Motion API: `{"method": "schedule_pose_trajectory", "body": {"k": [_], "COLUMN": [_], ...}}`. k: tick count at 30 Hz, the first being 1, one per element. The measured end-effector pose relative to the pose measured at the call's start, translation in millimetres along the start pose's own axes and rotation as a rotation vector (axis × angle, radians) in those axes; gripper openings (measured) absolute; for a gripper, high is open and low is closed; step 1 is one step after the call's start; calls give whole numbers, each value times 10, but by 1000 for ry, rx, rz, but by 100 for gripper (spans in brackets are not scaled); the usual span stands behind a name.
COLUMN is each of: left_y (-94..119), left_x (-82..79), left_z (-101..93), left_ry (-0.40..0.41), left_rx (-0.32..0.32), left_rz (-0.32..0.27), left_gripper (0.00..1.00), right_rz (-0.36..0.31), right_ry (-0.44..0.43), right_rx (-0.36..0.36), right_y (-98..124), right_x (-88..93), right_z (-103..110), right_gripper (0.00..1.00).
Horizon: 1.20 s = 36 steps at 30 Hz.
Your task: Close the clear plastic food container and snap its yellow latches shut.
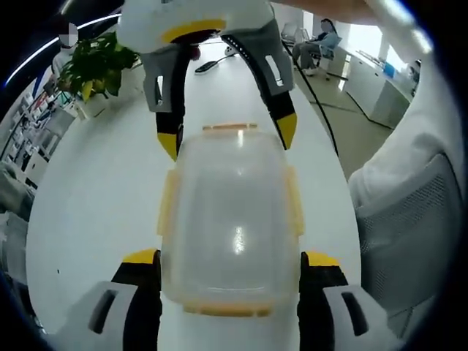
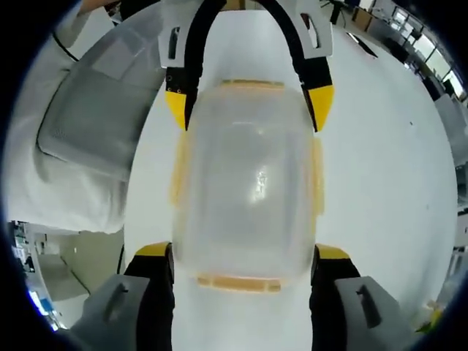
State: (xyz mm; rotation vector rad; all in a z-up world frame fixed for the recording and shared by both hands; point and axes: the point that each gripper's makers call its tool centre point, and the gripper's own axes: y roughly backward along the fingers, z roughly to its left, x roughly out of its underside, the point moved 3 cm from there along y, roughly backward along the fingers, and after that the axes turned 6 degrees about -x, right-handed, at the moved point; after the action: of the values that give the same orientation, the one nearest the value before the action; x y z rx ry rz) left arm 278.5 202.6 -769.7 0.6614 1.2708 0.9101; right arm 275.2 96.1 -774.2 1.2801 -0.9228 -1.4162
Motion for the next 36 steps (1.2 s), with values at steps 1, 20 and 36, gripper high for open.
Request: {"method": "schedule_pose_trajectory", "body": {"k": [1,20,36], "left_y": [5,412,838], "left_x": [6,674,1350], "left_z": [1,-51,-122], "left_ry": [-1,-13,-8], "left_rx": [2,12,8], "left_rz": [-7,-26,-28], "left_gripper": [73,73,73], "right_rz": [-5,-52,-41], "right_ry": [-2,-9,-3], "right_rx": [1,26,36], "right_y": [-1,-214,-435], "right_x": [-4,-761,-1562], "right_z": [5,86,147], "right_gripper": [73,73,73]}}
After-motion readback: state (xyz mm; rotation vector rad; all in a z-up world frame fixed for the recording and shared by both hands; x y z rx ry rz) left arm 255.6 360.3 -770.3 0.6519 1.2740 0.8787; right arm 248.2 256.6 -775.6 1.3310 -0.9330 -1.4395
